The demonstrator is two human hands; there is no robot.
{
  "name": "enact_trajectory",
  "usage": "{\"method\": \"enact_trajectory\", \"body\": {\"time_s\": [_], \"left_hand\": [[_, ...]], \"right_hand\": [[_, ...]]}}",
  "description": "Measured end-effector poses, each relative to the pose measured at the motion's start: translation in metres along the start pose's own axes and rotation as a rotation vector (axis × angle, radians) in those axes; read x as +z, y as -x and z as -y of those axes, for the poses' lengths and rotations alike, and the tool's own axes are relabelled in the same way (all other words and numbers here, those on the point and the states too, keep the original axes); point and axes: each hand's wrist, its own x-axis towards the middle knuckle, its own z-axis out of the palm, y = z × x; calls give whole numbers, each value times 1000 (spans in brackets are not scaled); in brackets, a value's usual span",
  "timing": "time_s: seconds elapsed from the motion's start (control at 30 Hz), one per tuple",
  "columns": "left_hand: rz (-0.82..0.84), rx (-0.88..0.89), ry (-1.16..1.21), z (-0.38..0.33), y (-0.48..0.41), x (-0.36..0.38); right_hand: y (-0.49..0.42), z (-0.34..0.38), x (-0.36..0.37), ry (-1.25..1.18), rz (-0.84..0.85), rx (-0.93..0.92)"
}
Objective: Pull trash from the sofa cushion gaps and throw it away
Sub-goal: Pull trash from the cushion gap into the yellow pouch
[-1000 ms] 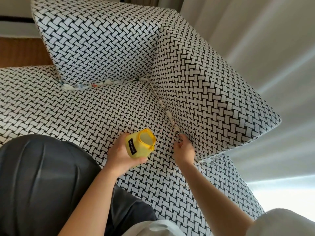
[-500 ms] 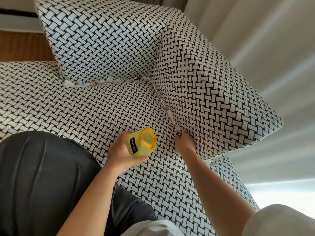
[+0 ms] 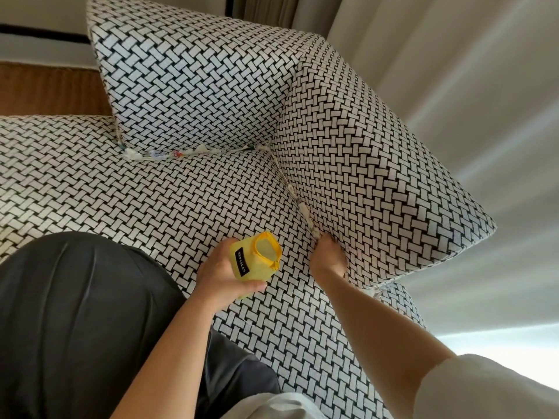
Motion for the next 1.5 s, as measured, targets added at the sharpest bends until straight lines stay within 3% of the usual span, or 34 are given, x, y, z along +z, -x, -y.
{"method": "enact_trajectory", "body": {"time_s": [0.17, 0.33, 0.43, 0.57, 0.7, 0.87, 1.03, 1.17, 1.5], "left_hand": [[-25, -6, -10, 0, -1, 2], [-49, 34, -40, -2, 1, 2], [-61, 75, -36, -3, 1, 3], [-45, 57, -19, -5, 1, 3], [-29, 30, 35, 4, -2, 7], [-26, 22, 11, 6, 0, 6], [-16, 19, 33, 6, -1, 6], [-11, 18, 16, 4, 2, 4], [-60, 59, -75, -1, 6, 5]], "right_hand": [[13, -10, 2, -206, -20, -89], [58, 6, -9, -879, 9, -71], [80, 32, -22, -1058, 113, -182], [83, 46, -28, -948, 190, -325], [83, 11, -12, -945, 89, -214], [81, -48, 11, -534, 31, -264], [61, -53, 9, -521, -48, -92], [48, -45, 5, -516, 95, 20], [26, -41, -6, -365, 319, 28]]}}
